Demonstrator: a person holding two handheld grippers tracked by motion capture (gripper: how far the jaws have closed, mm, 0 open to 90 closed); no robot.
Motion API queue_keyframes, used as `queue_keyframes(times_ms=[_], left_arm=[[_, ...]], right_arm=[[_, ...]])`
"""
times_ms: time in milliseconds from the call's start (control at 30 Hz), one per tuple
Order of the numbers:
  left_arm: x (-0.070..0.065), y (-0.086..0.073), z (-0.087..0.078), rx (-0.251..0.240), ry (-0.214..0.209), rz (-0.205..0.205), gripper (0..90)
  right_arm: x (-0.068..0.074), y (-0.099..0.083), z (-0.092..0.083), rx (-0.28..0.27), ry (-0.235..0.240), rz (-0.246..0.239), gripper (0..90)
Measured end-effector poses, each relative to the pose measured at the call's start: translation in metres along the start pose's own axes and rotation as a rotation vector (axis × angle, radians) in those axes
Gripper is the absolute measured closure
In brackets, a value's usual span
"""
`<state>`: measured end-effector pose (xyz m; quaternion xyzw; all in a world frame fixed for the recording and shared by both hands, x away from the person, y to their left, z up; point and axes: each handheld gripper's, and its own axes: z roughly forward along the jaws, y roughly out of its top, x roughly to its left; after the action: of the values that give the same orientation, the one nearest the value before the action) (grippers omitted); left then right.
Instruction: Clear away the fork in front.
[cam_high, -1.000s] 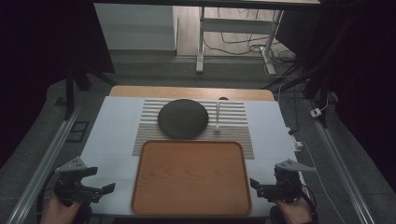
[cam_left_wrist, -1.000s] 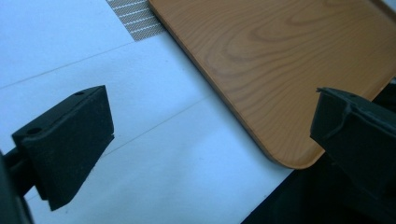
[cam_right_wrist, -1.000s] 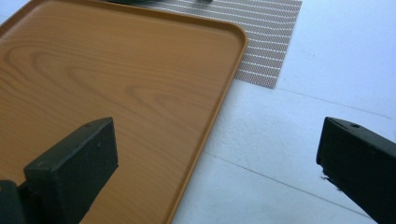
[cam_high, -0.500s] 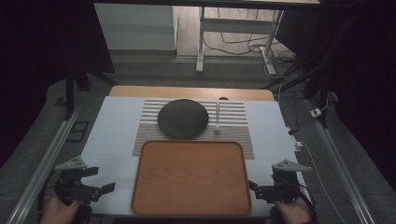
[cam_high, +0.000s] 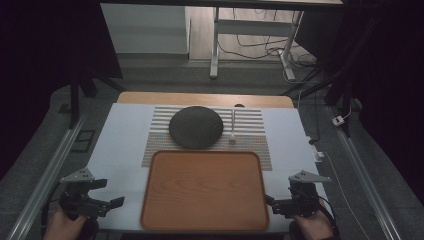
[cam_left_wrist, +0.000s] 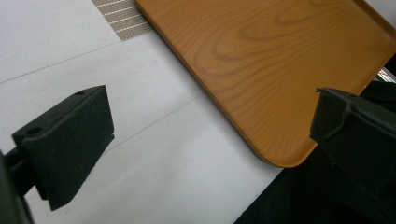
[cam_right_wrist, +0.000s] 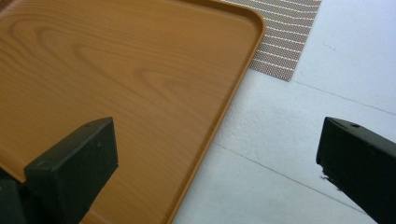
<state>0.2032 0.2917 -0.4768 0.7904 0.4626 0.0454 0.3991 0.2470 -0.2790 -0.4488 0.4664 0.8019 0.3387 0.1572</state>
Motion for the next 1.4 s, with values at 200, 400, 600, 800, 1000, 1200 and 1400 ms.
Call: queue_keyframes(times_ms=[200, 400, 600, 800, 1000, 1200, 1400], left_arm=[[0.0, 0.0, 0.001, 0.007, -0.006, 0.0, 0.0], [0.001, 0.001, 0.002, 0.011, -0.013, -0.002, 0.0], [0.002, 0.0, 0.0, 0.002, -0.026, -0.001, 0.0], [0.001, 0.001, 0.001, 0.005, -0.027, 0.004, 0.0], [0.001, 0.001, 0.001, 0.01, -0.025, 0.004, 0.0], [0.001, 0.001, 0.002, 0.012, -0.027, 0.004, 0.0], [0.001, 0.001, 0.002, 0.014, -0.028, 0.007, 0.0]], right_arm=[[0.003, 0.001, 0.0, 0.001, 0.013, -0.026, 0.0], [0.005, 0.002, 0.001, -0.011, 0.036, -0.038, 0.0], [0.008, 0.004, 0.002, -0.01, 0.061, -0.049, 0.0], [0.01, 0.008, 0.007, 0.004, 0.065, -0.063, 0.0], [0.014, 0.01, 0.012, 0.036, 0.09, -0.087, 0.0], [0.019, 0.013, 0.016, 0.028, 0.103, -0.097, 0.0], [0.022, 0.016, 0.02, 0.024, 0.137, -0.1, 0.0]])
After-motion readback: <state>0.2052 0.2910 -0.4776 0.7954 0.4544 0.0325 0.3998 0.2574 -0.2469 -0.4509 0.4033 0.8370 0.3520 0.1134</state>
